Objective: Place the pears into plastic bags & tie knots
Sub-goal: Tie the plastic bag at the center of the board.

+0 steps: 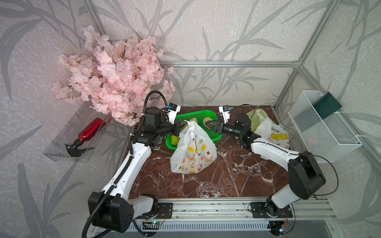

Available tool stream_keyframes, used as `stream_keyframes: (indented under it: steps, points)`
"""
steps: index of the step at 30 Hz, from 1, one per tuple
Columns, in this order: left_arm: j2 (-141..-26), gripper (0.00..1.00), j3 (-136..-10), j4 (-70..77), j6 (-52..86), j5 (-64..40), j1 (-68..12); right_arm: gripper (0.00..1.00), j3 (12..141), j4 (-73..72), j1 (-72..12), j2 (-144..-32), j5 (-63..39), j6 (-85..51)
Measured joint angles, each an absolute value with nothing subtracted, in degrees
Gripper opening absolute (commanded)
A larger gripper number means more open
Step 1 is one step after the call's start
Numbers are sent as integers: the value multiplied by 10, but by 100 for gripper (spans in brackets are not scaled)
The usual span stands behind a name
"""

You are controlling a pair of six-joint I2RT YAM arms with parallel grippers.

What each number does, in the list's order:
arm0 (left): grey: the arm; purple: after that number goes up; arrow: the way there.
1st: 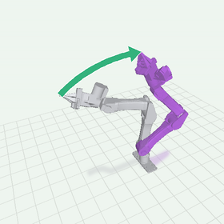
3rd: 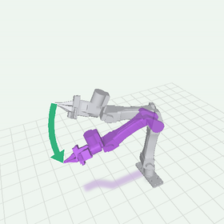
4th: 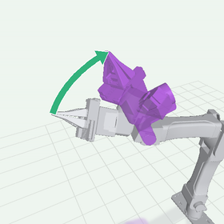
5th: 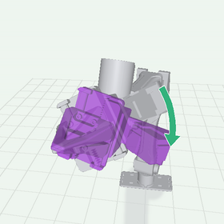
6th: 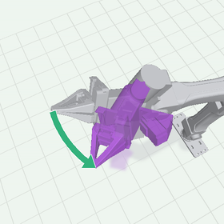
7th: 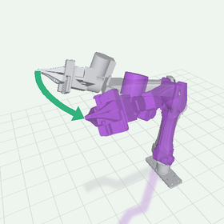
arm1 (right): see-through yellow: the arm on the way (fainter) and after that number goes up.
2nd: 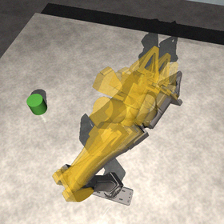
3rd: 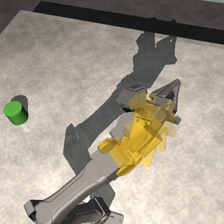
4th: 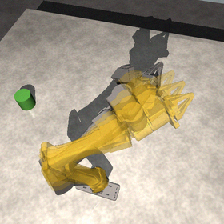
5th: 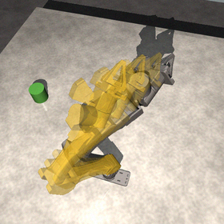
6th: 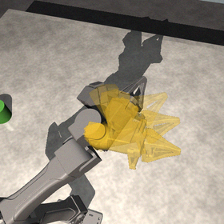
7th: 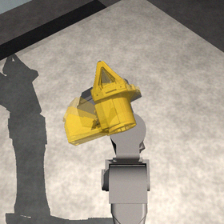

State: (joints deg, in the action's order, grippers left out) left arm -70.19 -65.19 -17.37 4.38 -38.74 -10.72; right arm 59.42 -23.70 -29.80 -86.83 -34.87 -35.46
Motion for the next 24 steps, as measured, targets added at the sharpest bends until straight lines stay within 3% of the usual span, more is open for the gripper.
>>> stream_keyframes:
  steps: [4,11,24]
  points:
    - [-702,0,-651,-176,55,-389,-107,56,667,-36,-312,-815,-347,-316]
    - [-701,0,-642,-169,67,-394,-107,68,834,197,-417,-842,-315,-280]
    - [-684,0,-625,-157,77,-400,-107,63,943,330,-468,-958,-242,-271]
